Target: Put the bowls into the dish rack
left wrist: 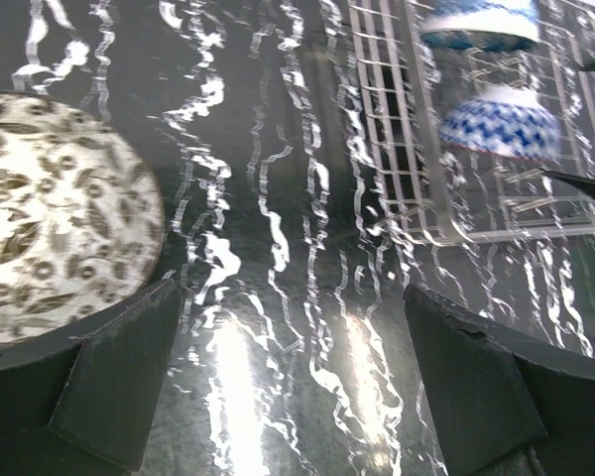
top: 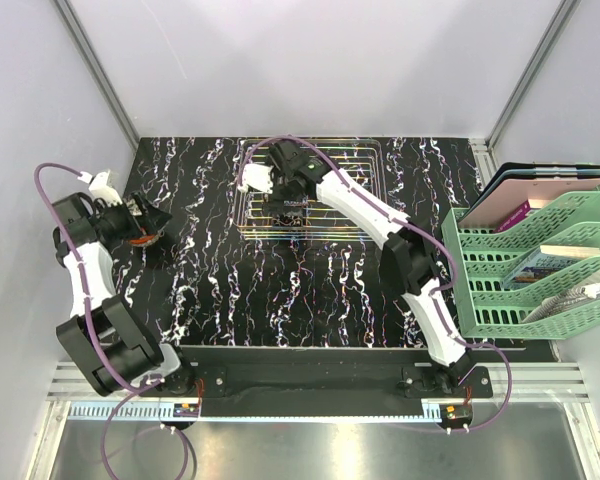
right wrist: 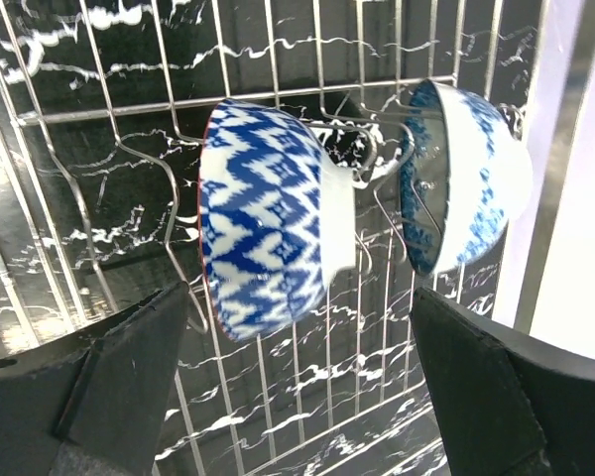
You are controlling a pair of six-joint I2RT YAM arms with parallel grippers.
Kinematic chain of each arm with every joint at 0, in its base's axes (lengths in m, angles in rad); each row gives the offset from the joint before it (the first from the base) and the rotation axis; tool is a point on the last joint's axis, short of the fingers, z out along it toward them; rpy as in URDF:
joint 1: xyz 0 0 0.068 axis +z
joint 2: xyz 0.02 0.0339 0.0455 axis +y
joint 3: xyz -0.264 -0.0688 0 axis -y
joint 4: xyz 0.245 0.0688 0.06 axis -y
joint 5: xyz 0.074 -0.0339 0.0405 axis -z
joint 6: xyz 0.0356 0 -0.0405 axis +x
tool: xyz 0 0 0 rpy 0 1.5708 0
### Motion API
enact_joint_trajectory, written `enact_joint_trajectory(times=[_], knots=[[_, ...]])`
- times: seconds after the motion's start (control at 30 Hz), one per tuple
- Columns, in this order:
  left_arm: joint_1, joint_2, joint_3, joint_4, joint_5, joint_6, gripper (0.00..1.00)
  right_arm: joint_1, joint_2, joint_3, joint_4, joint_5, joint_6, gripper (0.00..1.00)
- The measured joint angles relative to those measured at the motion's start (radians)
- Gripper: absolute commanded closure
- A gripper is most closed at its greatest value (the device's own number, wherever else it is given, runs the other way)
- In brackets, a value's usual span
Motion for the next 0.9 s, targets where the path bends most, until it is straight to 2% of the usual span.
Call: enact_joint_trajectory(times=[0.13,0.53,0.77,0.9], knots=[[0.003,0.028,0.000,0.037,-0.068,-0.025,0.01,-0.003,-0.051,-0.001,-0.002,-0.012,0.081,0.00],[0.005,0.187,0.056,0.092,-0.241,-0.055,0.01,-0.101,-0.333,-0.139,0.014,-0.211,0.373,0.00],[0.005,0.198,0.145,0.092,-0.291,-0.002,0.01,-0.108,-0.362,-0.327,0.032,-0.254,0.429,0.00],[0.005,0.211,0.182,0.076,-0.320,0.046,0.01,-0.109,-0.362,-0.380,0.032,-0.257,0.452,0.00]])
